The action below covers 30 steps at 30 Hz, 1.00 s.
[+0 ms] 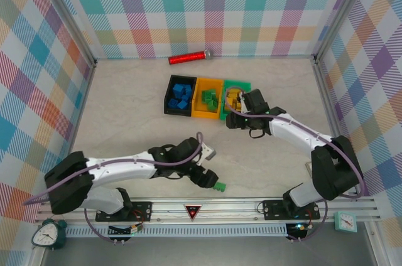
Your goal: Sort the legos into containers by color
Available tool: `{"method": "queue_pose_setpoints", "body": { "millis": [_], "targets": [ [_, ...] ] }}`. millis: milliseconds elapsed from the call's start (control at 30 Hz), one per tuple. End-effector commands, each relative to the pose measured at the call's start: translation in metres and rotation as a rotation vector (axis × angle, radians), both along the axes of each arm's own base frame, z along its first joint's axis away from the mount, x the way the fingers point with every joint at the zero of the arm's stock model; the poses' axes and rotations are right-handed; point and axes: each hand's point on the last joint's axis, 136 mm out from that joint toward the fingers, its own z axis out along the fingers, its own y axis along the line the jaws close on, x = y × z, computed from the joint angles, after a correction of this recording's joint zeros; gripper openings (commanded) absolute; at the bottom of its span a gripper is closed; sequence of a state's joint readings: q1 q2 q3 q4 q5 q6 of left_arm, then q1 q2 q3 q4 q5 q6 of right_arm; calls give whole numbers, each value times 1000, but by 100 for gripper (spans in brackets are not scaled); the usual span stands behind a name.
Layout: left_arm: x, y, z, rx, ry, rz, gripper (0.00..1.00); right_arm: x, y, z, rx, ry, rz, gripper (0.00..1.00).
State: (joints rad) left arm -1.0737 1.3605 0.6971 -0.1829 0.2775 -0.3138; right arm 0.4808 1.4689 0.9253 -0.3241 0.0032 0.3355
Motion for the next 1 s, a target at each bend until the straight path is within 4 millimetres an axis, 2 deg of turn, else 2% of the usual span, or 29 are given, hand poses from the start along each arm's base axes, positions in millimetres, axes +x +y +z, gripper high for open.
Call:
{"method": "queue_pose_setpoints", "body": {
  "millis": [0,200,367,533,633,733,833,967],
  "targets": [
    [-24,-7,-8,88,27,-138,83,2,-1,10,54,-41,-25,66],
    [-37,-15,-28,232,7,-210,85,-2,-5,3,62,-32,-35,66],
    [-35,-22,-41,306,-43,-221,85,-4,-5,2,67,-36,-36,66],
    [-24,-25,-50,357,-91,-218,84,-6,-6,1,74,-35,-37,66],
    [-18,-26,-55,389,-114,-222,73,-8,-8,2,67,-39,-38,66],
    [-14,-29,-58,409,-129,-216,47,-10,-10,1,59,-38,-37,66],
    [-12,-29,-59,422,-131,-220,42,-11,-11,-1,55,-35,-42,66],
    [-8,-27,-60,435,-151,-207,15,-11,-13,-3,53,-37,-49,66]
  ]
}}
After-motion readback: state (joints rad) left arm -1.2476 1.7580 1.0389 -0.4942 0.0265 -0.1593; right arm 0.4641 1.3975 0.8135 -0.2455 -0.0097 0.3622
